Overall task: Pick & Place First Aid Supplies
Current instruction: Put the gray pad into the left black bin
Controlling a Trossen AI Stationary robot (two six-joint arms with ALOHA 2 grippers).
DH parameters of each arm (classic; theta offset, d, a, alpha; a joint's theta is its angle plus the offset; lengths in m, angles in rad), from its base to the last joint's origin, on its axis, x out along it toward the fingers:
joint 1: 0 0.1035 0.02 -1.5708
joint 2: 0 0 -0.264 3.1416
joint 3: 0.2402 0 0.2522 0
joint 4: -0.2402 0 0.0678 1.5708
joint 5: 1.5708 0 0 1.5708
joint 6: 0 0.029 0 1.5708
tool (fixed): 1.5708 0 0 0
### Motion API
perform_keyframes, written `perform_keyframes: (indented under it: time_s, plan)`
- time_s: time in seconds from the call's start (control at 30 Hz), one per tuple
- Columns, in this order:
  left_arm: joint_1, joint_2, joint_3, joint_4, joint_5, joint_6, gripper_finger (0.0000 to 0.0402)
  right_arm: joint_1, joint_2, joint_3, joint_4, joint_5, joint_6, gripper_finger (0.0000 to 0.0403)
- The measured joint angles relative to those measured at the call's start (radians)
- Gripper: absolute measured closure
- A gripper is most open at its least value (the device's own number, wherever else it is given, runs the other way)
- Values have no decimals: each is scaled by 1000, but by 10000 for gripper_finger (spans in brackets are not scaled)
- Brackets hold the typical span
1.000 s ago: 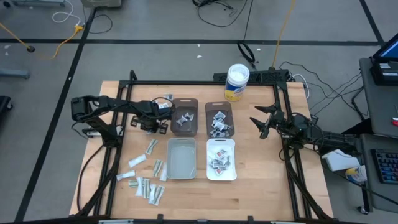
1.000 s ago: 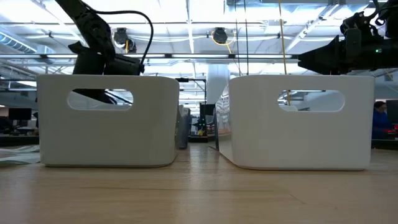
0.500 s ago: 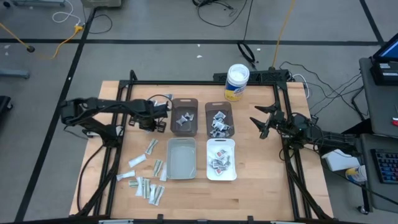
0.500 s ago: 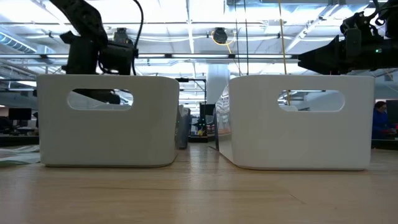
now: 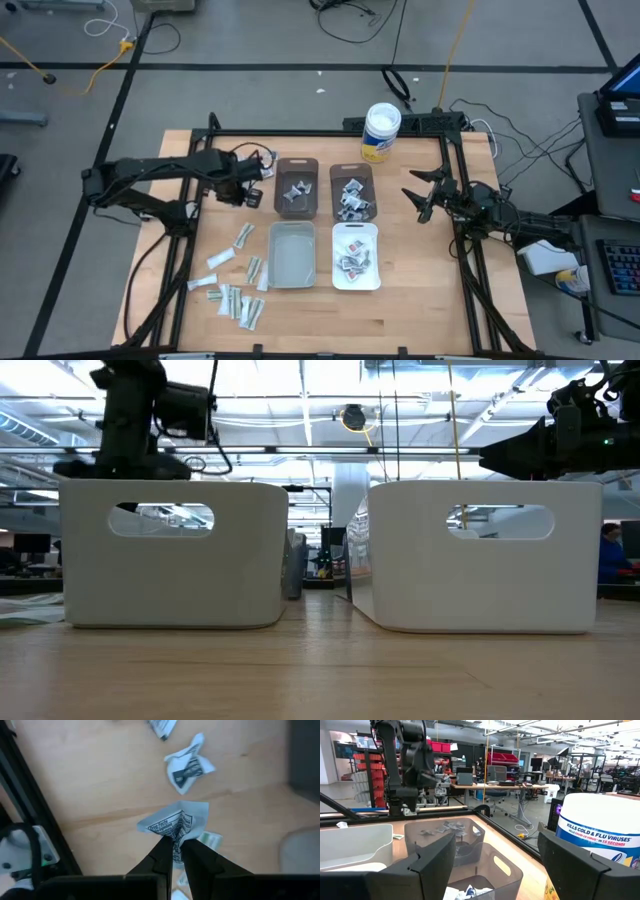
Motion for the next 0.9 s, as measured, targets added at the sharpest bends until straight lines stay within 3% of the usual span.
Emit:
perform_keyframes:
  time_s: [0.23,0.4,0.57,0.9]
  plan:
    - [0,0,141,-126,15,35,362,0,0,0,0,0,0,126]
    - [5,15,169,-128,15,86,362,0,0,0,0,0,0,126]
    - [15,125,253,-128,15,151,362,0,0,0,0,0,0,124]
    - [21,375,539,-135,18,312,362,0,0,0,0,0,0,124]
